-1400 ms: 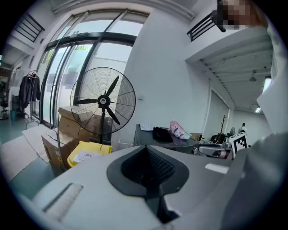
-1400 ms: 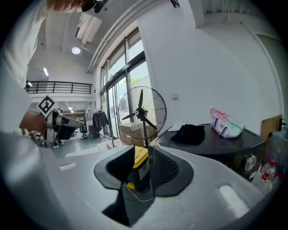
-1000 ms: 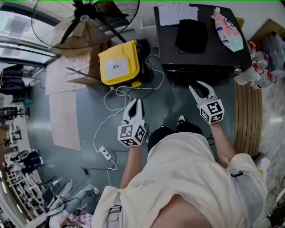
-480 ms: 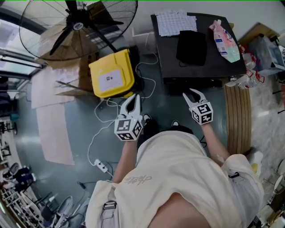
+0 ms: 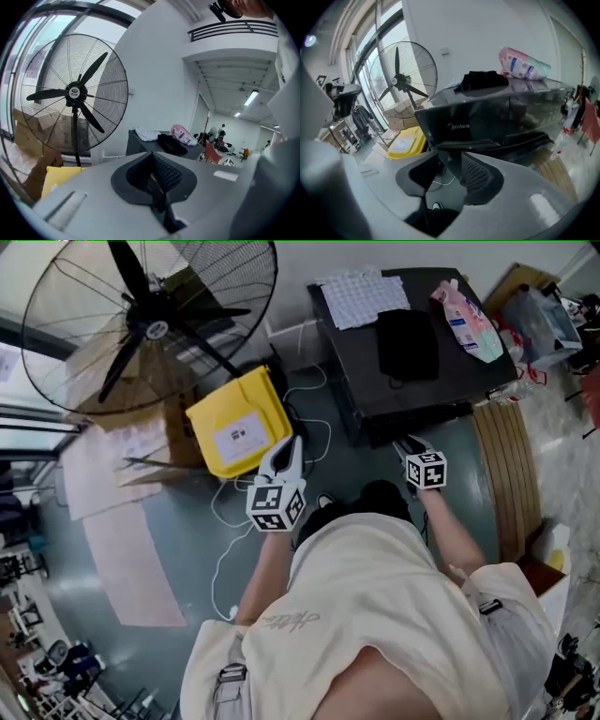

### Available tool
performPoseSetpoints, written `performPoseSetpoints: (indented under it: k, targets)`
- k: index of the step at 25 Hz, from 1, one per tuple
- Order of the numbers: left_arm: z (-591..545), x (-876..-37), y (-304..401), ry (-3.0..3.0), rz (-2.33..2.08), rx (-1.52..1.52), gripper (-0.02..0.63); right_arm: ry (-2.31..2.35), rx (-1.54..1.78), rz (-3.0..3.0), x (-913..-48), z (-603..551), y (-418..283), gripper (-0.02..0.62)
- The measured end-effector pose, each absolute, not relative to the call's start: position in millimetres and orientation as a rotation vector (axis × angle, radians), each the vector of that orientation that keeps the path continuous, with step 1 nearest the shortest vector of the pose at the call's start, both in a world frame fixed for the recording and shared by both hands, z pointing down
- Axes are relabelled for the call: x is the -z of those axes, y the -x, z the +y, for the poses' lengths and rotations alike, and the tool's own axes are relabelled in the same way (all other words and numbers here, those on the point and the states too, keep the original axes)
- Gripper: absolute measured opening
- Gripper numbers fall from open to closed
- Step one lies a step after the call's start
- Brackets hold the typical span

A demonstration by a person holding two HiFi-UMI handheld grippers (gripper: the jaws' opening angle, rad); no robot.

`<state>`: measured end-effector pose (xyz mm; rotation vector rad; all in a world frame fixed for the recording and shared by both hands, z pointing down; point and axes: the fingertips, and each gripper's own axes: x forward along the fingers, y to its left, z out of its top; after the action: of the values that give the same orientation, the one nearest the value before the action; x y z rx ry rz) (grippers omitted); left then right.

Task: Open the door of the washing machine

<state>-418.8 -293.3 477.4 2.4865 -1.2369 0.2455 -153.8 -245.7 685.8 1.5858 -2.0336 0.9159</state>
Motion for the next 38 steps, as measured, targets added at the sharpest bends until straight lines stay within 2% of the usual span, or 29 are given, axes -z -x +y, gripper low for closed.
performPoseSetpoints:
  k: [6, 15, 16, 17, 18, 21, 25, 26, 27, 32, 38]
  targets:
    - [-334.9, -459.3, 435.7, -2.487, -1.322, -0.239, 0.017, -1.569, -1.082, -1.78, -752.8, -249.4, 140.1, 0.178]
    - [-357.3, -456.2, 422.8, -2.435, -1.365, -0.297, 0.017, -1.641, -1.473, -1.484, -823.7, -252.8, 118.8, 0.183]
    - [-358.9, -458.9, 423.8, -2.417, -1.376, -0.3, 0.017, -1.673, -1.496, -1.448, -826.8, -252.0, 115.3, 0.17]
    - [-360.5, -461.0, 425.3, -2.399, -1.388, -0.299, 0.017, -1.712, -1.511, -1.414, -828.2, -251.0, 111.7, 0.106]
    - [-362.3, -462.5, 426.8, -2.383, -1.397, -0.296, 0.017, -1.748, -1.517, -1.393, -828.6, -250.3, 109.7, 0.081]
    - [-367.4, -465.6, 429.4, -2.347, -1.412, -0.283, 0.017, -1.769, -1.496, -1.373, -826.0, -252.8, 111.1, 0.083]
    - [-364.2, -472.0, 430.1, -2.322, -1.418, -0.291, 0.017, -1.787, -1.543, -1.327, -826.6, -252.5, 113.2, 0.097]
    - [-363.6, -473.3, 429.9, -2.316, -1.421, -0.291, 0.017, -1.807, -1.582, -1.31, -830.1, -252.4, 114.0, 0.164]
    - [-362.4, -474.2, 429.8, -2.311, -1.425, -0.29, 0.017, -1.826, -1.626, -1.291, -833.5, -252.0, 115.3, 0.176]
    - [-351.3, -474.0, 435.9, -2.299, -1.444, -0.318, 0.017, -1.911, -1.801, -1.161, -848.5, -256.4, 117.9, 0.18]
    - [-341.3, -471.6, 456.3, -2.267, -1.502, -0.348, 0.017, -1.97, -1.808, -1.101, -854.3, -260.3, 114.6, 0.184]
